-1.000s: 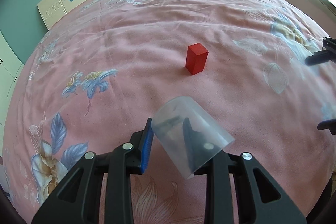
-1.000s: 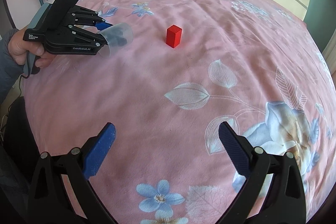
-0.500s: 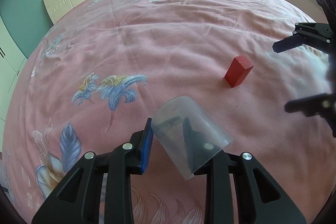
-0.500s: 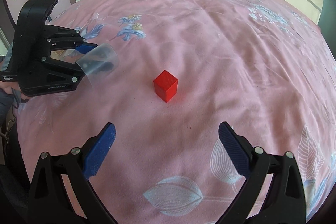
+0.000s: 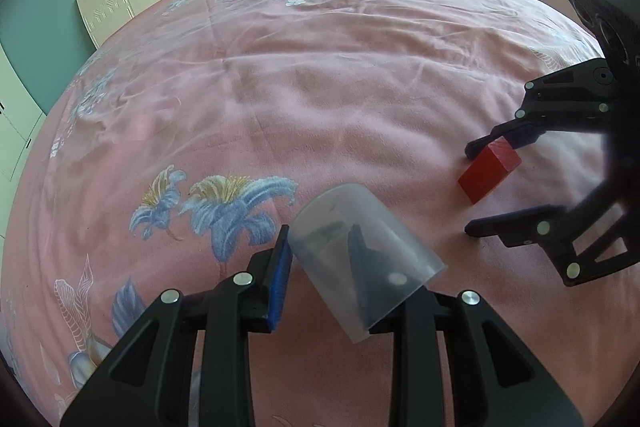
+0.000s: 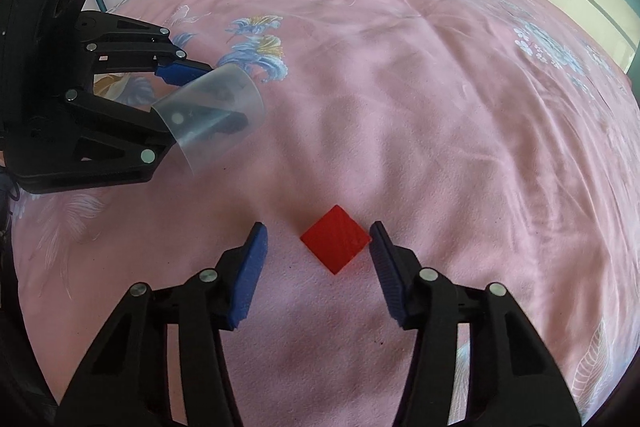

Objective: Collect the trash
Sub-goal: 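Grasp the red cube with the right tool while the left tool holds the clear cup, then carry the clear cup and red cube with both tools over the trash bin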

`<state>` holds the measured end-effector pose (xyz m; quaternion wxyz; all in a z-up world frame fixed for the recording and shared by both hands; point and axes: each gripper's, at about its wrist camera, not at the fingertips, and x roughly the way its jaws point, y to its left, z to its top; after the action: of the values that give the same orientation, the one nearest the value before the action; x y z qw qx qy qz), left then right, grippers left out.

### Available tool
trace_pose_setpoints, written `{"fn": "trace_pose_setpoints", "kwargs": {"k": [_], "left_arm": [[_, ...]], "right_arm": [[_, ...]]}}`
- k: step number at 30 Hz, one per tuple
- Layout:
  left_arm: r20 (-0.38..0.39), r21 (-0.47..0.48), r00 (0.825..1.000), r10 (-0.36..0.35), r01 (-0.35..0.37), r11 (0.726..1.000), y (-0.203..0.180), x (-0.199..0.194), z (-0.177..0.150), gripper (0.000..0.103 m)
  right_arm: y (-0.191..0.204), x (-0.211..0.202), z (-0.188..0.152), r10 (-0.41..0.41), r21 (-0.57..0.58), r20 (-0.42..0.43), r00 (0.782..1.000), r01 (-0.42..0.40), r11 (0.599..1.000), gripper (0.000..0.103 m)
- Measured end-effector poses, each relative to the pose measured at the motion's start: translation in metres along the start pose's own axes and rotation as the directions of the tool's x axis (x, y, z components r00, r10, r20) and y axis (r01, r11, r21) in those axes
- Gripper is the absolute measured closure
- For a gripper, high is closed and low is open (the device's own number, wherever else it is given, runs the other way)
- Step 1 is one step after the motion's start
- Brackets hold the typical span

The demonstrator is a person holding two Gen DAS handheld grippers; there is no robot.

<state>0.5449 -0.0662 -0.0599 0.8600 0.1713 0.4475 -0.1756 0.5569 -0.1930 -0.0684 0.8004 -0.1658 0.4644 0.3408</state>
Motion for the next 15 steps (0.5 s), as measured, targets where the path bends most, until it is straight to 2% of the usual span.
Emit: {"fn": "trace_pose_setpoints", "kwargs": {"k": [3,5,7,15], "left_arm": [[-0.002,0.003,1.000,-0.005,0.005,1.000,-0.0011,0.0030,0.0007,0.072],[-0.002,0.003,1.000,-0.007,0.007,1.000,-0.0017,0.0034,0.0008,0.072],[-0.001,0.008,1.000,-0.006,0.006,1.000,-0.0028,0.0044,0.0004,0.072],[-0.005,0.011,1.000,-0.005,0.005,1.000,-0.0057,0.0018,-0.0041,0.072]], "right_arm": [[-0.0025,0.0008,0.0015,0.008,0.009,0.003,1.000,-0.008,1.000,0.060],[-0.0032,0.0008,0.0018,0.006,0.006,0.001,1.000,-0.006,1.000,0.071],[-0.0044,0.0007,0.0017,0.013,0.006,-0.003,1.000,-0.013,1.000,0.075],[0.0024,-0.0056,-0.0025,0.008,-0.019,-0.022,1.000,-0.009,1.000,0.075]]}}
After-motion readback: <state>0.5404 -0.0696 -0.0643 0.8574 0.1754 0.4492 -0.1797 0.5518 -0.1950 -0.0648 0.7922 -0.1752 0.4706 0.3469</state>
